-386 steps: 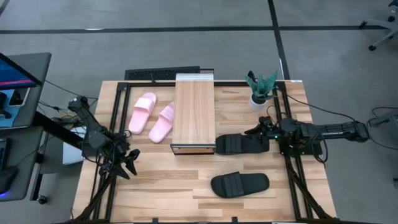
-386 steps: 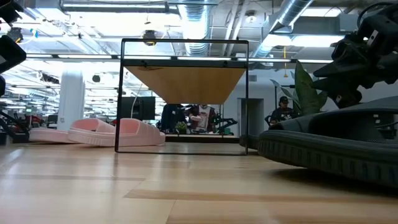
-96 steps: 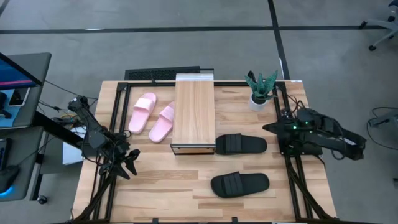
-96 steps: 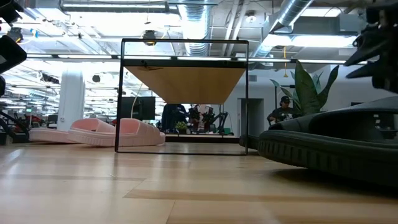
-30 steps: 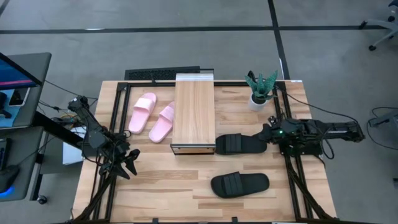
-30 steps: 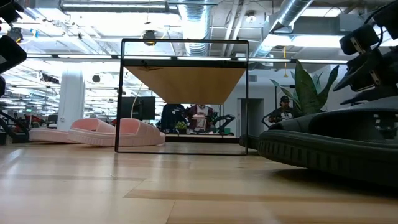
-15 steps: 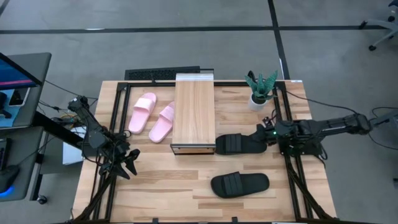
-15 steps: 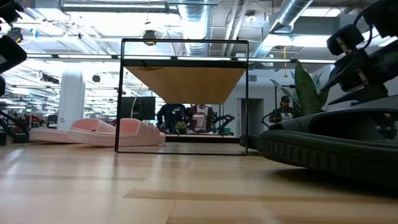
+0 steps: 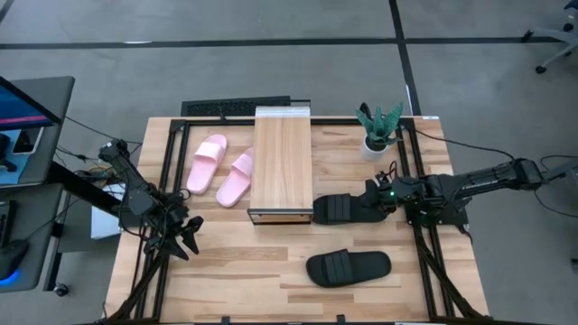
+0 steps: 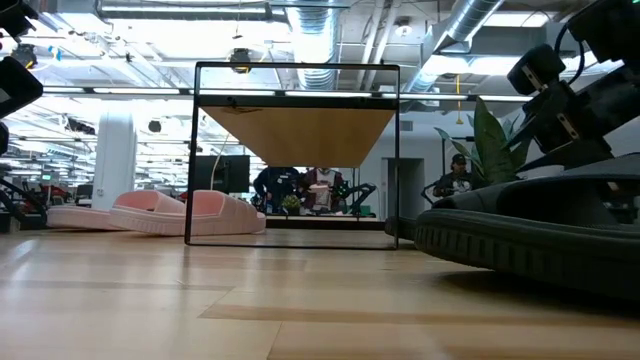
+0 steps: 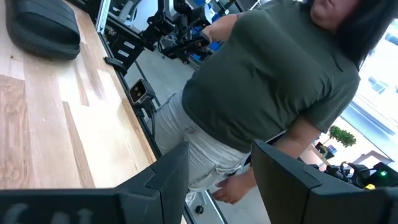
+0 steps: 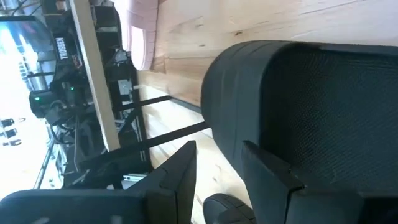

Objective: Pick and place slides into the shelf
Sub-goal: Put the top black slide on the shelf

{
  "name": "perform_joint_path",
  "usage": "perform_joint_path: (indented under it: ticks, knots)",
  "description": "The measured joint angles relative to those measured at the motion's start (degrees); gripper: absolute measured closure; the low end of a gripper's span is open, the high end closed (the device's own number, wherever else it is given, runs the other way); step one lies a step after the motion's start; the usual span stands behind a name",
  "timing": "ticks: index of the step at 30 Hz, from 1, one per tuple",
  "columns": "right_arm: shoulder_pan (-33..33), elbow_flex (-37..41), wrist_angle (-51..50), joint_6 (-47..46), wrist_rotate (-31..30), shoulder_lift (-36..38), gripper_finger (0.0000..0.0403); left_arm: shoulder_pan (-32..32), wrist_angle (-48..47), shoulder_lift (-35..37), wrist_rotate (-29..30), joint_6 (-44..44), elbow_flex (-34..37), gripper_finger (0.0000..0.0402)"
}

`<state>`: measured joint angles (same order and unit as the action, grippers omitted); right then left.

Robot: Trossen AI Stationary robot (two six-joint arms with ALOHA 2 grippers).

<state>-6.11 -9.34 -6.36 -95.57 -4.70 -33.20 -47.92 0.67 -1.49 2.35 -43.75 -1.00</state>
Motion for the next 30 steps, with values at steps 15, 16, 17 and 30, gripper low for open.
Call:
perform_joint_path:
  ticks: [15,16,17,30]
  knots:
    - [-2.17,-0.02,3.02,-1.96,0.31,-8.5,0.0284,0.0,0.0,0.02,0.0,0.0,0.0,0.0239]
    - [-2.16,-0.01,3.73,-1.97,0.28,-8.85,0.0284,0.0,0.0,0.0,0.0,0.0,0.0,0.0239]
    - [-2.13,-0.01,4.67,-1.97,0.19,-9.24,0.0284,0.0,0.0,0.01,0.0,0.0,0.01,0.0239]
    - [-2.14,0.0,11.16,-1.99,0.14,-15.68,0.0284,0.02,0.0,0.0,0.0,0.0,0.01,0.0239]
